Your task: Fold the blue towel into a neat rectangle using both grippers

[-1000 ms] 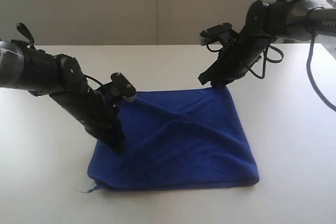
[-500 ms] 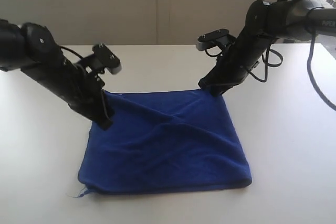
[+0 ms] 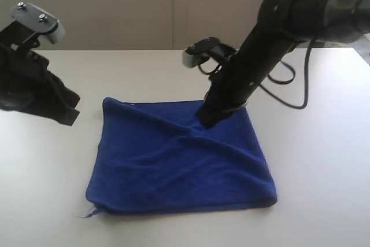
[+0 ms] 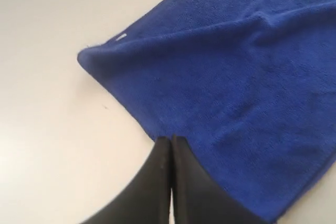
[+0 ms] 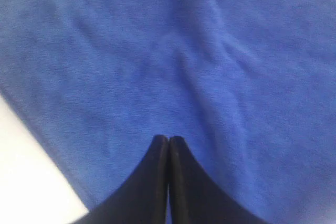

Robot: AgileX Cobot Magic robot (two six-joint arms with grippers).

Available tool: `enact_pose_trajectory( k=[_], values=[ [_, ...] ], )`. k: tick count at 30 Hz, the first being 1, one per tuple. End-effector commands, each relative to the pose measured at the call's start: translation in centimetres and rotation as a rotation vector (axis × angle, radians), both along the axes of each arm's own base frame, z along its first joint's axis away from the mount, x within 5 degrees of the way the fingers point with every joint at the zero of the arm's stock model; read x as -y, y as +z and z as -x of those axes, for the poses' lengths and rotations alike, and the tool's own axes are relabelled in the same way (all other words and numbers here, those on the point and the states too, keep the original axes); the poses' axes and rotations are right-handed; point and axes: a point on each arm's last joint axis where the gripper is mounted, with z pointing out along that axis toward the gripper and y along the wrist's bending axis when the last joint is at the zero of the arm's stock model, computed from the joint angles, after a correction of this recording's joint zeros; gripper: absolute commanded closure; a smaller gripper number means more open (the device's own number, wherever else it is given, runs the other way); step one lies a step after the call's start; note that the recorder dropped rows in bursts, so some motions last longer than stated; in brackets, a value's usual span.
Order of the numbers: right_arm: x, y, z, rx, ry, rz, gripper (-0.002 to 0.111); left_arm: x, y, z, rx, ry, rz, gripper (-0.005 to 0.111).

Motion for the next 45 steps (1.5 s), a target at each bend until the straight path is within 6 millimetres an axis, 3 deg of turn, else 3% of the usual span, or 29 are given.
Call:
enact_pose_trajectory(
  k=[1,5,10,16,22,32,35,38,42,45],
  values=[
    [-4.0,-2.6,2.3,0.002,0.100,0.021,0.108,-1.5,-0.9,3.9,-0.024,0.071,0.057,0.107],
    [-7.1,-4.6,3.3,-0.004,0.151,0.032,0.108,-2.7,-1.7,7.4,-0.031,0.116,0.105,0.107],
    [-8.8,-6.4,3.9,-0.021,0.189,0.048,0.108,-3.9,-1.7,10.8,0.029,0.124,0.152,0.107],
    [-9.9,-8.3,4.6,-0.065,0.220,0.073,0.108,-4.5,-0.5,13.1,0.087,0.097,0.178,0.107],
    [-11.9,-9.2,6.2,-0.102,0.254,0.082,0.108,-4.9,-0.3,13.8,0.113,0.084,0.162,0.107],
    [-18.9,-8.7,9.1,-0.071,0.200,0.011,0.108,-4.9,-0.3,13.8,0.110,0.083,0.161,0.107],
    [-21.3,-8.4,9.1,-0.074,0.222,-0.030,0.108,-4.9,-0.3,13.8,0.112,0.084,0.162,0.107],
    [-22.7,-6.8,8.0,-0.017,0.220,-0.088,0.108,-4.9,-0.3,13.8,0.115,0.083,0.153,0.107],
    [-22.1,-3.0,5.8,0.099,0.209,-0.124,0.108,-4.9,-0.3,13.8,0.118,0.081,0.143,0.107],
    [-19.6,-0.9,3.5,0.156,0.162,-0.118,0.108,-5.0,-0.3,13.8,0.120,0.081,0.141,0.107]
  ],
)
